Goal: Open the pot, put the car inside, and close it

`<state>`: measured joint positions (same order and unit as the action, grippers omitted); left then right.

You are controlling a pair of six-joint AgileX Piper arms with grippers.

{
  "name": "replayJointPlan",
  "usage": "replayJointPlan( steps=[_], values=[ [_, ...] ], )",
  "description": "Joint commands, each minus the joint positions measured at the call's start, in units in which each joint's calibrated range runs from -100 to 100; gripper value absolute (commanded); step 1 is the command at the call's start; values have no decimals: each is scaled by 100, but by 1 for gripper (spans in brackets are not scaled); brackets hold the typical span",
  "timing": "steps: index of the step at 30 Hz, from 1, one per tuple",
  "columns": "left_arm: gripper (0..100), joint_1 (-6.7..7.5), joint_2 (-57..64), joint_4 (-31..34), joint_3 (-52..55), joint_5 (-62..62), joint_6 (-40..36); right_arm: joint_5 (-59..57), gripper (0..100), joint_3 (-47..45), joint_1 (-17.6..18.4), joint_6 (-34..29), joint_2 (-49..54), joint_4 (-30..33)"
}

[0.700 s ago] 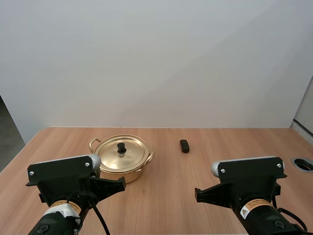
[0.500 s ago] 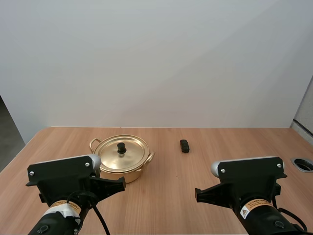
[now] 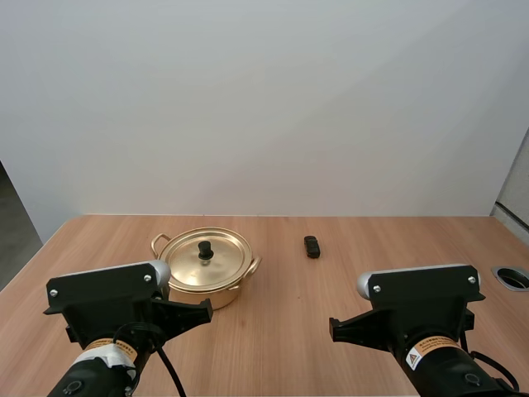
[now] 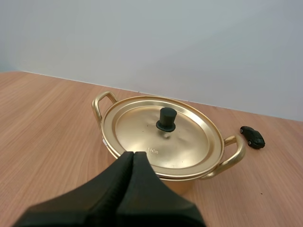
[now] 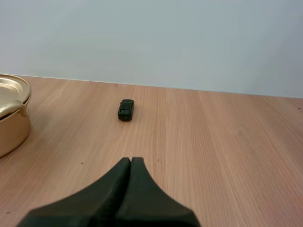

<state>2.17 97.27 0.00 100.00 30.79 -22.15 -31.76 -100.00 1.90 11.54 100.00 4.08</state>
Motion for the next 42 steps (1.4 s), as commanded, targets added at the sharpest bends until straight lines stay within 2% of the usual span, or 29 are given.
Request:
replayJointPlan(
  steps=[1, 8, 12, 14, 17, 19, 22, 24, 27, 29, 30, 33, 34, 37, 40, 42],
  values=[
    [0, 0, -2, 0, 0, 6, -4, 0, 0, 0, 0, -2, 0, -6],
    [0, 0, -2, 0, 0, 6, -4, 0, 0, 0, 0, -2, 0, -6],
    [0, 0, -2, 0, 0, 6, -4, 43, 0, 0, 0, -2, 0, -617],
    [0, 0, -2, 0, 0, -14, -4, 43, 0, 0, 0, -2, 0, -710],
    [0, 0, -2, 394, -12, -214, 158, 43, 0, 103, -15, -2, 0, -156],
    [0, 0, -2, 1069, -390, -399, 498, 62, 0, 410, -30, -2, 0, 585],
    [0, 0, -2, 1696, -1220, -574, 722, 94, 0, 1183, -30, -2, 0, 1573],
    [0, -52, -2, 1762, -1859, 15, 722, -168, 0, 1796, -57, -87, 0, 1570],
    [0, -144, -2, 1656, -2754, 1225, 701, -969, 0, 2604, -182, -541, 0, 1001],
    [0, -144, -13, 1644, -3123, 1317, 761, -1338, 0, 3000, -200, -543, 0, 784],
    [0, -144, -26, 1644, -3213, 1009, 911, -1205, 0, 3097, -200, -359, 0, 614],
    [0, -144, -354, 1300, -3463, 165, 1895, -933, 0, 3134, -200, 1042, -181, -259],
    [0, -144, -611, 927, -3569, 253, 2435, -1025, 0, 3134, -200, 1685, -405, -668],
    [0, -180, -1664, -166, -3996, 1324, 3654, -1418, 0, 3134, -200, 2792, -1042, -1361],
    [0, -306, -2923, -758, -4495, 2564, 4097, -1753, 0, 3134, -271, 3183, -1577, -1493],
    [0, -325, -3758, -1009, -4773, 3061, 4116, -1902, 0, 3134, -380, 3207, -1823, -1493]
  ],
)
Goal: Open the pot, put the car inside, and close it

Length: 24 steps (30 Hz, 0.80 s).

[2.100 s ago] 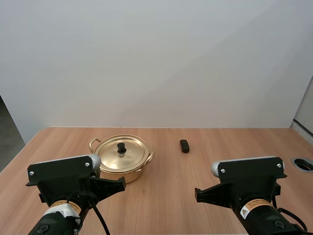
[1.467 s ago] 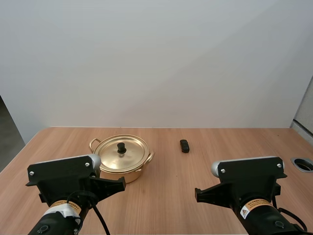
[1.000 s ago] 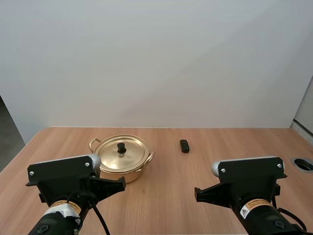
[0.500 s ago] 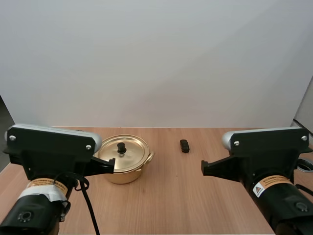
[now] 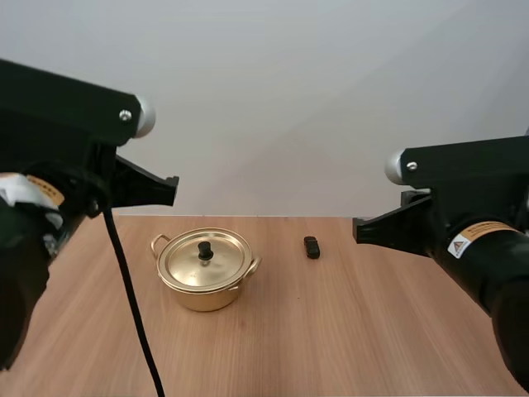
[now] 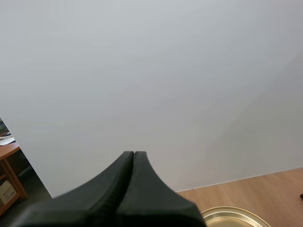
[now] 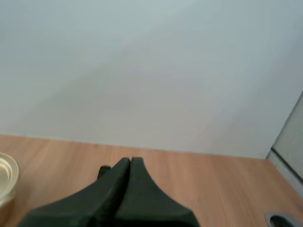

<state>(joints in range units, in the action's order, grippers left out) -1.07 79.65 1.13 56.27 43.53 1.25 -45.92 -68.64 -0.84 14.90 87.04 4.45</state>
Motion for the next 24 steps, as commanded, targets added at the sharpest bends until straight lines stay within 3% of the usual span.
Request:
replayJointPlan(
  steps=[1, 10, 12, 17, 18, 20, 24],
  values=[
    [0, 0, -2354, -1229, -503, 1925, 1777, -555, 0, -2, -145, 2858, -602, -1547],
    [2, 0, -4245, -1461, -784, 1951, 1872, -778, 0, -2, -269, 2757, -768, -1871],
    [16, 0, -4437, -1461, -784, 1951, 1872, -778, 0, -2, -269, 2757, -768, -1884],
    [73, 0, -4758, -1461, -784, 1914, 1801, -778, 0, -2, -269, 2757, -768, -1889],
    [80, 0, -4806, -1461, -797, 1895, 1752, -778, 0, -2, -269, 2757, -768, -1889],
    [86, 0, -4973, -1461, -811, 1873, 1725, -778, 0, -2, -269, 2757, -768, -1908],
    [86, 0, -5392, -1461, -842, 1826, 1717, -837, 0, -2, -269, 2757, -768, -1913]
  ],
)
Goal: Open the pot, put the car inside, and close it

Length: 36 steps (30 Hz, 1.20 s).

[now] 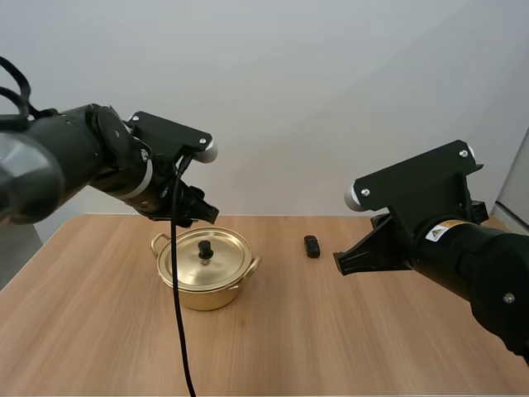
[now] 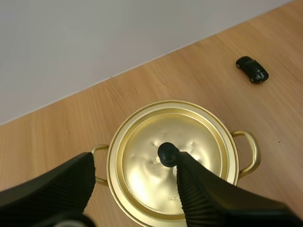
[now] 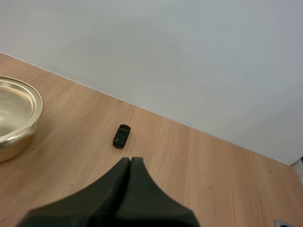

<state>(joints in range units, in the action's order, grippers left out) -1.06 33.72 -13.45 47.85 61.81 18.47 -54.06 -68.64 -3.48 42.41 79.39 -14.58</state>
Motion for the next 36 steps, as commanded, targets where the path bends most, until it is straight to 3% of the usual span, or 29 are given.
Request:
replayJointPlan(
  steps=[1, 7, 18, 23, 25, 27, 28, 30, 31, 36],
  values=[
    [86, -1, -914, -3, 0, -14, -6, -23, 0, -2, -4, 6, -3, -10],
    [85, -1, -1402, -86, 0, -86, -6, -45, 0, -2, -4, 6, -3, -10],
    [85, -1, -1758, -897, -83, -285, 590, -80, 0, -14, -4, 46, -3, -10],
    [82, -1, -2062, -858, -83, -667, 622, -78, 0, -14, -28, 46, -3, -10],
    [75, -1, -2212, -858, -83, -769, 670, -78, 0, -14, -52, 46, -3, -10],
    [59, -1, -2328, -858, -83, -822, 691, -78, 0, -14, -52, 46, -3, -10],
    [46, -1, -2359, -858, -83, -843, 699, -96, 0, -14, -51, 46, -3, -10],
    [11, -1, -2388, -858, -83, -843, 798, -96, 0, -14, -51, 46, -3, -10],
    [0, -1, -2388, -858, -83, -843, 880, -96, 0, -14, -51, 46, -3, -10],
    [0, -1, -2243, -1120, -438, -238, 924, 167, 0, -14, -79, 121, -257, -343]
  ],
)
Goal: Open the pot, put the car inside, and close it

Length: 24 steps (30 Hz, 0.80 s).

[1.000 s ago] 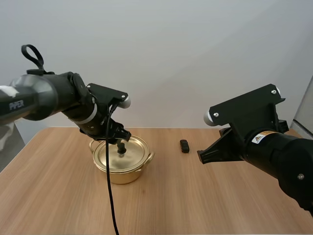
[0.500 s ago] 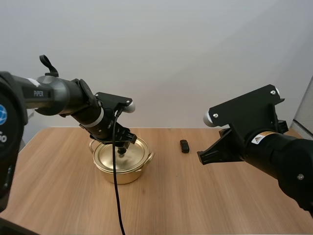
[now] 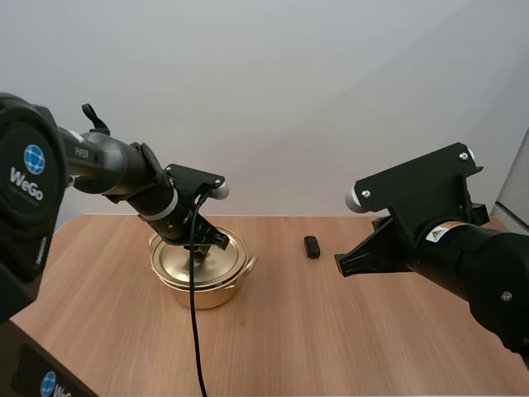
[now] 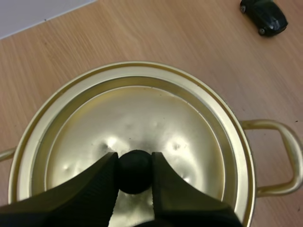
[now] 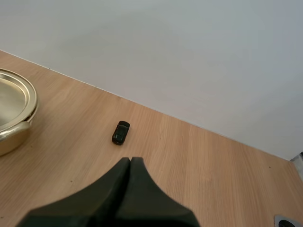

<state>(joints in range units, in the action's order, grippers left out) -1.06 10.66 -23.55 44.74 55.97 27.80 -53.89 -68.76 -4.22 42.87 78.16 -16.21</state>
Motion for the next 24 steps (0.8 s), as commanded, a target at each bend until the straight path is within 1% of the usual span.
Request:
replayJointPlan(
  steps=[1, 3, 6, 8, 9, 10, 11, 13, 15, 16, 17, 20, 24],
  values=[
    [0, -1, 189, -228, -267, 590, -9, 374, 0, -2, -5, 217, -340, -372],
    [0, -1, 532, -398, -525, 945, -9, 707, 0, 13, -5, 607, -891, -874],
    [0, -1, 1358, -658, -943, 1121, -22, 836, 0, 201, -5, 1163, -2130, -1549],
    [0, -1, 1980, -793, -1193, 1121, -100, 836, 0, 463, -5, 1374, -3181, -1794],
    [0, -1, 2226, -795, -1287, 1121, -152, 819, 0, 660, -5, 1379, -3696, -1835],
    [0, -1, 2523, -795, -1397, 1121, -201, 800, 3, 874, 3, 1379, -4183, -1884],
    [0, -25, 2809, -795, -1491, 1121, -261, 765, 13, 1053, 3, 1379, -4546, -1917],
    [0, -97, 3272, -845, -1620, 1000, -334, 661, 42, 1515, 3, 1379, -5343, -2046],
    [0, -189, 3677, -890, -1746, 910, -393, 627, 67, 1906, 12, 1379, -5908, -2128],
    [0, -242, 3824, -899, -1826, 893, -442, 627, 77, 2084, 30, 1379, -6167, -2142],
    [0, -296, 3940, -899, -1905, 913, -518, 627, 82, 2214, 67, 1379, -6400, -2142],
    [0, -457, 4117, -910, -2086, 1169, -603, 627, 82, 2601, 173, 1379, -6901, -2164],
    [0, -598, 4133, -937, -2184, 1455, -686, 722, 82, 2962, 280, 1379, -7347, -2164]
  ],
)
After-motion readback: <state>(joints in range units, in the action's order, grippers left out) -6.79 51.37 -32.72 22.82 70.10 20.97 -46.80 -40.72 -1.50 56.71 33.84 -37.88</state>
